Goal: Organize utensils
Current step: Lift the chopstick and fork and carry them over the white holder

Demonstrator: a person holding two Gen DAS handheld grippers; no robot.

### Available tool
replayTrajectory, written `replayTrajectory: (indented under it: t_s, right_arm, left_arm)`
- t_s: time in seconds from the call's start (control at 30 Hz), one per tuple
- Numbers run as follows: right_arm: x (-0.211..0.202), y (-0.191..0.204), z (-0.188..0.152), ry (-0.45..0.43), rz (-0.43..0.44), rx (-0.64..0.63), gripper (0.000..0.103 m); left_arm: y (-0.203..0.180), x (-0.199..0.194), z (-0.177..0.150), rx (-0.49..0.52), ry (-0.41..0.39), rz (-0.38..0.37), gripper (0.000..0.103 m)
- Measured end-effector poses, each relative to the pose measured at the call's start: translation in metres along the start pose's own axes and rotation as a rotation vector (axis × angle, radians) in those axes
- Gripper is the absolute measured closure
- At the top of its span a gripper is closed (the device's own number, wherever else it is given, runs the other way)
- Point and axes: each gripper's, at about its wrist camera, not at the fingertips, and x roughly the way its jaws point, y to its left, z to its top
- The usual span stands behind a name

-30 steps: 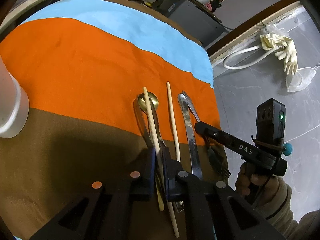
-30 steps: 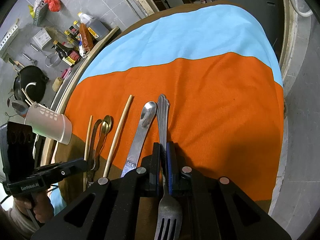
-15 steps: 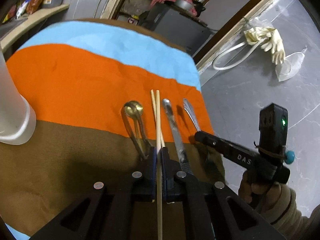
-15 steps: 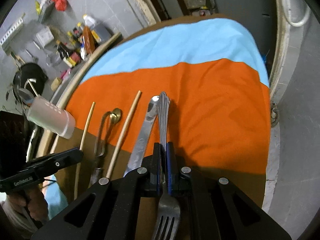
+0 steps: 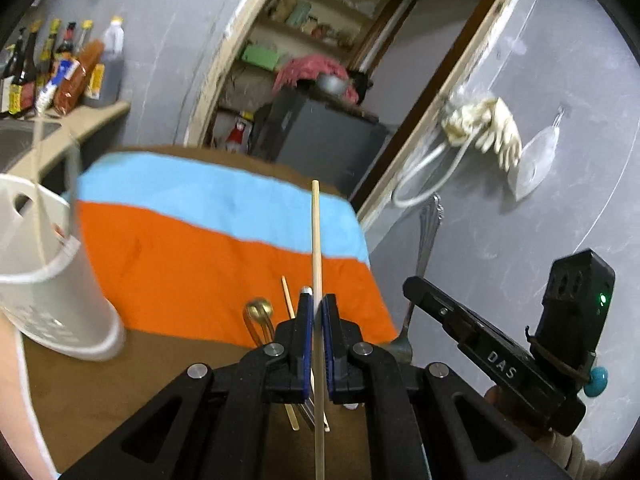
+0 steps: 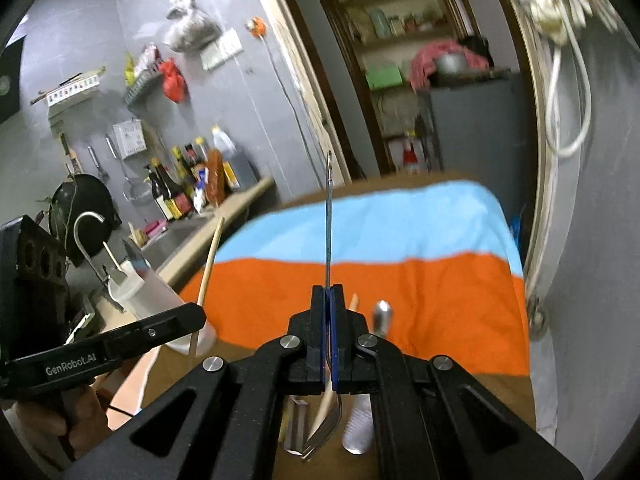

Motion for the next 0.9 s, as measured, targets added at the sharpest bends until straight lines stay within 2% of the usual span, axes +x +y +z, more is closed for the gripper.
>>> replayTrajectory:
  t_s: [0.27, 0.43, 0.67, 0.9]
  right_arm:
    - [-0.029, 0.073, 0.039, -0.146, 0.026, -0.085, 0.101]
    - [-0.038, 0.121, 0.054, -0.237, 0.065, -0.116, 0.101]
    - [-0.031, 0.183, 0.067, -0.334, 0.124, -0.123, 0.101]
    - [-0.004, 0.225, 0.071, -0.388, 0.165, -0.146, 0.101]
  left_arm:
    - [0.031, -0.056, 0.042, -0.005, -0.151, 0.006, 0.098]
    - [0.061, -0.091, 0.072, 0.003, -0.272, 0.025, 0.098]
    - [0.124, -0.121, 0.105, -0.024, -0.415, 0.098, 0.098]
    - [0.183, -0.125, 0.114, -0.093, -0.503, 0.140, 0.098]
